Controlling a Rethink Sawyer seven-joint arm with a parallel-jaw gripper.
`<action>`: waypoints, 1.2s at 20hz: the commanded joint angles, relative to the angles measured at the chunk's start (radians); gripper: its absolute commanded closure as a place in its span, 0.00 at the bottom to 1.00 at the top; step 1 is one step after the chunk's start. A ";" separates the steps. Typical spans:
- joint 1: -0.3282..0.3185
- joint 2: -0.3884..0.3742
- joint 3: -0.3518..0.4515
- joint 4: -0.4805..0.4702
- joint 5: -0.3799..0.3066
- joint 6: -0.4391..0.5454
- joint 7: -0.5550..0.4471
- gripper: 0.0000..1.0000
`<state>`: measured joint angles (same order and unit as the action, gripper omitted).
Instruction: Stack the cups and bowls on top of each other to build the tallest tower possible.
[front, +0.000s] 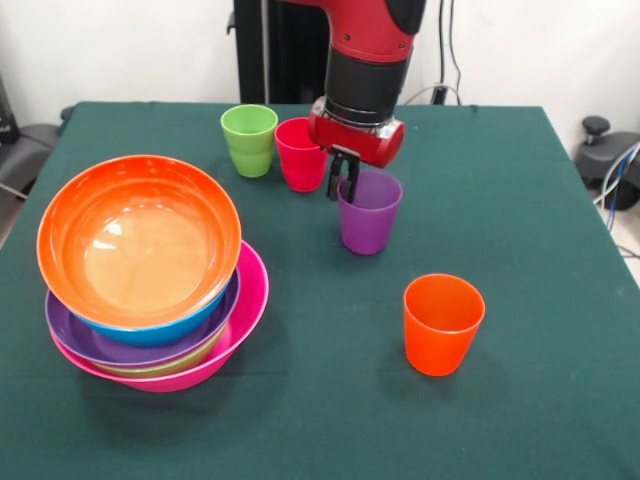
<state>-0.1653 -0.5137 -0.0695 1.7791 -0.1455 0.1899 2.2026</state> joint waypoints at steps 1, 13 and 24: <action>-0.005 0.016 0.068 -0.054 -0.040 0.044 0.004 1.00; 0.003 0.016 0.062 -0.059 -0.042 0.028 0.012 1.00; -0.080 -0.459 0.182 0.057 0.100 0.514 -0.089 1.00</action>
<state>-0.2107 -0.7603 -0.0193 1.8035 -0.1084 0.4414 2.2026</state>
